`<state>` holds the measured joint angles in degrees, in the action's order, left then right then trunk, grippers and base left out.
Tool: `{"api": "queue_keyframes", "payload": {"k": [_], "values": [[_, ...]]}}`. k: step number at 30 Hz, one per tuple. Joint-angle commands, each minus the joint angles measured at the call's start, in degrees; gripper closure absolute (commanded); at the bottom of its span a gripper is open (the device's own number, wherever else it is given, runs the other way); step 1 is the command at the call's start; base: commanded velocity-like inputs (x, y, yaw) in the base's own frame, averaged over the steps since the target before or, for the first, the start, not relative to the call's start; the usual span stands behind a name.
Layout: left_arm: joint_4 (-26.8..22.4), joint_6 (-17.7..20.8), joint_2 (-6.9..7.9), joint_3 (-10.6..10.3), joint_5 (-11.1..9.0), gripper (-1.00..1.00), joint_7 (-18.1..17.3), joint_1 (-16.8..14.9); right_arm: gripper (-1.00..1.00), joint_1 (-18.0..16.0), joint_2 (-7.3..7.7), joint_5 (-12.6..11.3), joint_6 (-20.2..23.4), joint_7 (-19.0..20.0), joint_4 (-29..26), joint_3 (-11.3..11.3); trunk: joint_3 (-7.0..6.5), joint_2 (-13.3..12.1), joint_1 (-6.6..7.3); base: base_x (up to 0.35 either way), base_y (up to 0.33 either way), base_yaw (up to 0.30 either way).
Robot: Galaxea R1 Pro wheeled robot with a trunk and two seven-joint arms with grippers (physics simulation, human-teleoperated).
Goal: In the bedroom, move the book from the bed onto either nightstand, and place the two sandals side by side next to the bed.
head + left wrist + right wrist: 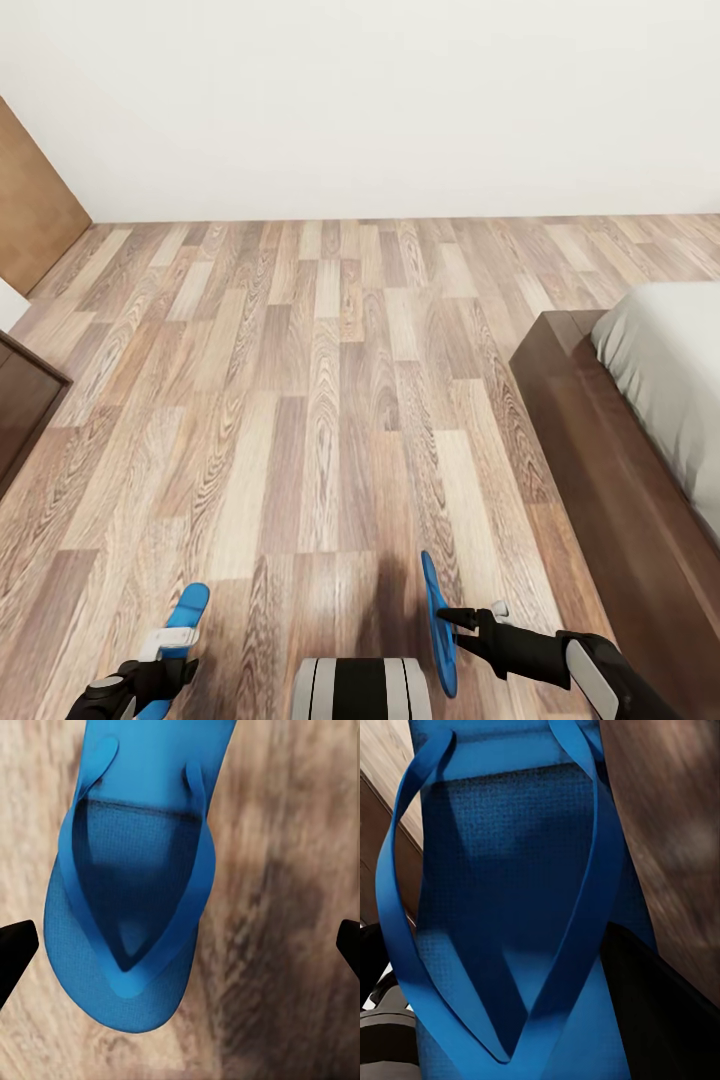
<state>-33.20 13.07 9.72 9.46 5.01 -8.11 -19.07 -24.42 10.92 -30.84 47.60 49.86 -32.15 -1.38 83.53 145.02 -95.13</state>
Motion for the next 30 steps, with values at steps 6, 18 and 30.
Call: {"api": "queue_keyframes", "payload": {"k": [6,18,30], "values": [[-0.11,0.29,-0.05,0.38,0.53,-1.0,-0.5,-0.01,1.0,-0.02,0.04,-0.01,0.3,0.08,-0.02,-0.11,0.03,0.01,0.01,0.006,0.0,0.0],[-0.11,0.29,-0.05,0.31,0.53,-1.0,-0.5,-0.01,1.0,-0.02,0.01,-0.01,0.31,0.07,0.0,-0.1,0.03,0.01,0.01,0.071,0.047,0.0],[-0.11,0.29,-0.05,0.35,0.53,-1.0,-0.5,-0.01,1.0,-0.02,-0.02,-0.01,0.3,0.07,0.01,-0.12,0.03,0.01,0.01,0.006,0.004,0.0]]}}
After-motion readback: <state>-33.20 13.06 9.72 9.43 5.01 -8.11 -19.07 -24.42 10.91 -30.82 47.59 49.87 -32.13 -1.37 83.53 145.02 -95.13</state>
